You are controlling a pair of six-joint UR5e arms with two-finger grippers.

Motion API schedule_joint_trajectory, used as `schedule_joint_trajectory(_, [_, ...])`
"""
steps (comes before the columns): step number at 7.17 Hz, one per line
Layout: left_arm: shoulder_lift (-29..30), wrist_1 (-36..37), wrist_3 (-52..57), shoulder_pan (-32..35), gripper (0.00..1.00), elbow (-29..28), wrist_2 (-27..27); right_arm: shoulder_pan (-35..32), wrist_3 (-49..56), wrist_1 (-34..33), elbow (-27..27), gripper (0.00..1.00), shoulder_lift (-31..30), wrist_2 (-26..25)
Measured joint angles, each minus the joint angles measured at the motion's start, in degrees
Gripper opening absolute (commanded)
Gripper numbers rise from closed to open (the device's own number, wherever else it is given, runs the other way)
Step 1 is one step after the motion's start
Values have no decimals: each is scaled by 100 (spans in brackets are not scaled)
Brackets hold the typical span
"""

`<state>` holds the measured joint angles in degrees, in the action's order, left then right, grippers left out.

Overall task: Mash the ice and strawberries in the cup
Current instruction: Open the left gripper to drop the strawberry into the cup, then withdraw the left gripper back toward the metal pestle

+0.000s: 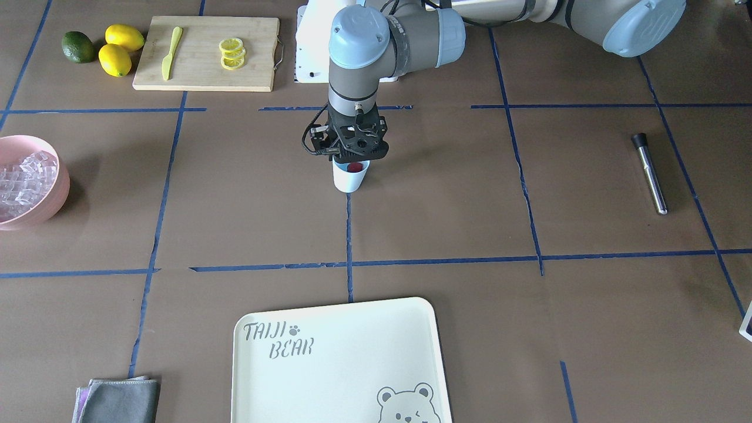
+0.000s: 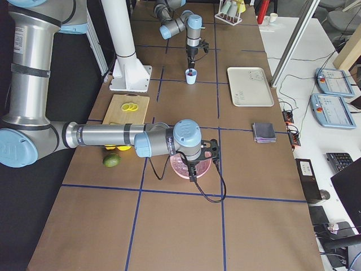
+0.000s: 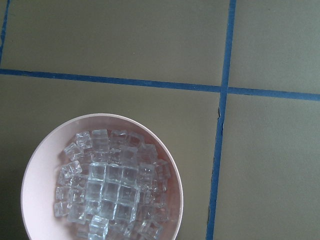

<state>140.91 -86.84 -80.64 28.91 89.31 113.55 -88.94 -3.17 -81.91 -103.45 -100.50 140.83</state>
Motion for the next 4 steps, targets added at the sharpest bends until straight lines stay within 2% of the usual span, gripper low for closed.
schedule_joint_trajectory(2, [-38, 16, 133, 123, 100, 78, 1, 0, 3, -15, 1, 100, 37, -5])
schedule_joint_trajectory(4, [-469, 145, 513, 425, 100, 557, 97, 0, 8, -18, 0, 100, 53, -29])
